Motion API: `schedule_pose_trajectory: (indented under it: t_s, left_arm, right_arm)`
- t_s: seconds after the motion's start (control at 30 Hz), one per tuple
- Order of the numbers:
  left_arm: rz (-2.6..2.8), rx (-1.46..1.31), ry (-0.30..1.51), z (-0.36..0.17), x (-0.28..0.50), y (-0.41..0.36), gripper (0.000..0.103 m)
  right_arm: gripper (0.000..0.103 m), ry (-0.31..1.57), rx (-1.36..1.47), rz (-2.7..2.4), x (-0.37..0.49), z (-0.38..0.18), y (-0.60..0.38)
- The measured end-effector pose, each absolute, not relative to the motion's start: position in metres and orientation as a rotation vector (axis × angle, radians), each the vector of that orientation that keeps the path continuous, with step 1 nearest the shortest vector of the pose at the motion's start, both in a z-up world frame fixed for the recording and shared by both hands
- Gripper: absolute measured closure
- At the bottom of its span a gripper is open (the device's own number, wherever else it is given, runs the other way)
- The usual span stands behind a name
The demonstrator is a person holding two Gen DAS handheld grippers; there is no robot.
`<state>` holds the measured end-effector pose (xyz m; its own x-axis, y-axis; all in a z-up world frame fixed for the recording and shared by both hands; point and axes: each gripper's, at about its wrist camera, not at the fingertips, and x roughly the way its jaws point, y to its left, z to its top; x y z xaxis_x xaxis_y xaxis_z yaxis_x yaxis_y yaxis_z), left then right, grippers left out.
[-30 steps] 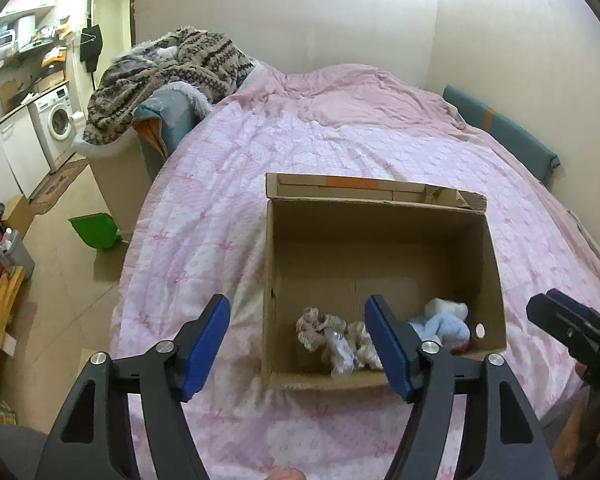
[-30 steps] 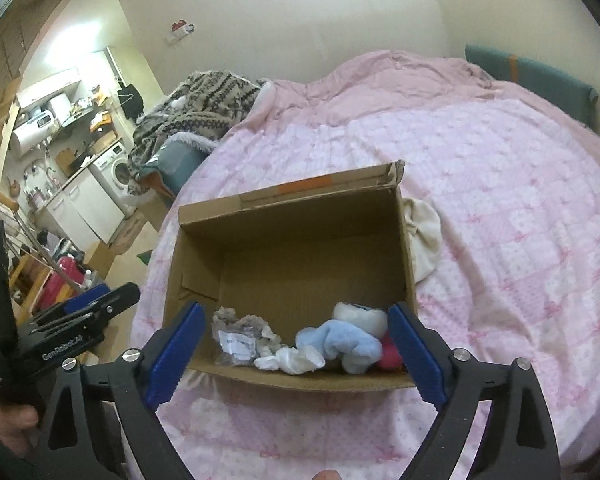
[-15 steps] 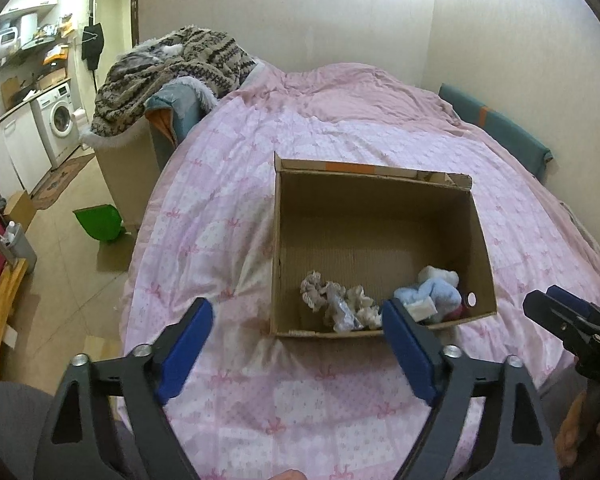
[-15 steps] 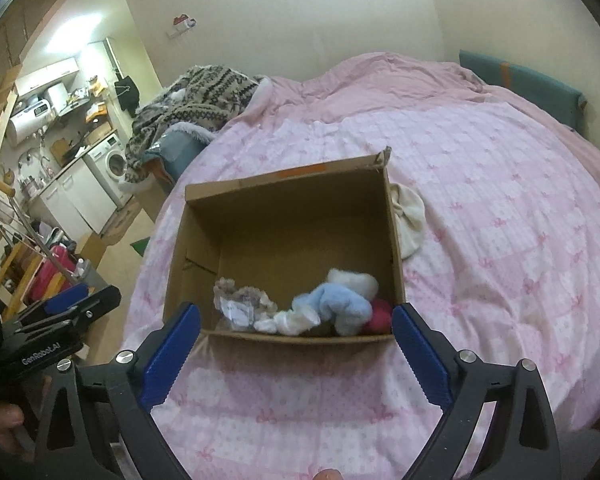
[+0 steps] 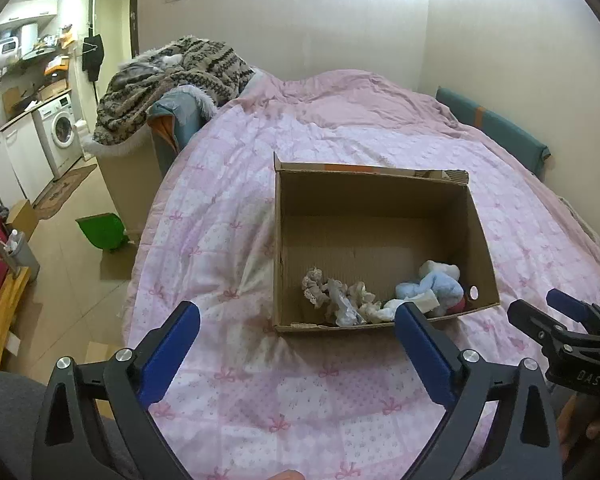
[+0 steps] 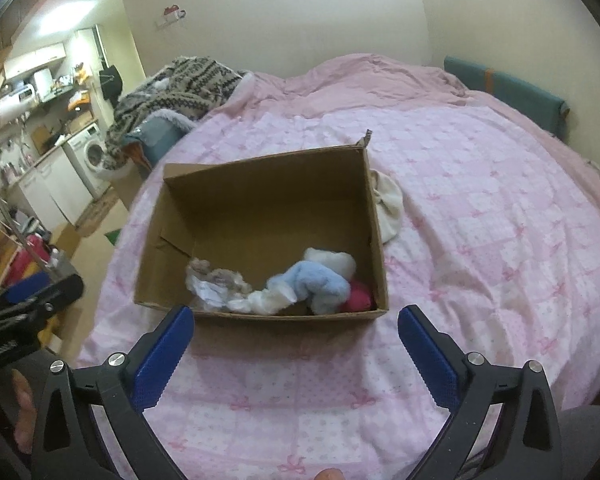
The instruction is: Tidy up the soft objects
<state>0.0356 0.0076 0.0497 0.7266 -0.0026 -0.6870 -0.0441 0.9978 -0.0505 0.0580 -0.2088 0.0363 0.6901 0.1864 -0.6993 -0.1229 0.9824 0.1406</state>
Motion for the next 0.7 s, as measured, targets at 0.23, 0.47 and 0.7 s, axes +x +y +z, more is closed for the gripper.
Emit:
schedule_pose_trajectory:
  t_s: [0.23,0.47,0.7]
  left_arm:
    - [0.003,-0.089,0.792,0.0413,0.0401,0.0081,0.005]
    - [-0.003,-0.092,0.795,0.0407,0.0403,0.0064,0.005]
    - [-0.032,-0.104,0.794,0.0401,0.0400,0.0072,0.000]
  right_arm:
    - [0.000,0.799,0.080,0.163,0.0632,0.0311,-0.2084]
    - [0.000,0.800,0.059,0.162,0.0613,0.0297,-0.2040]
    - [0.000,0.796,0.072,0.159,0.0621,0.0289,-0.2053]
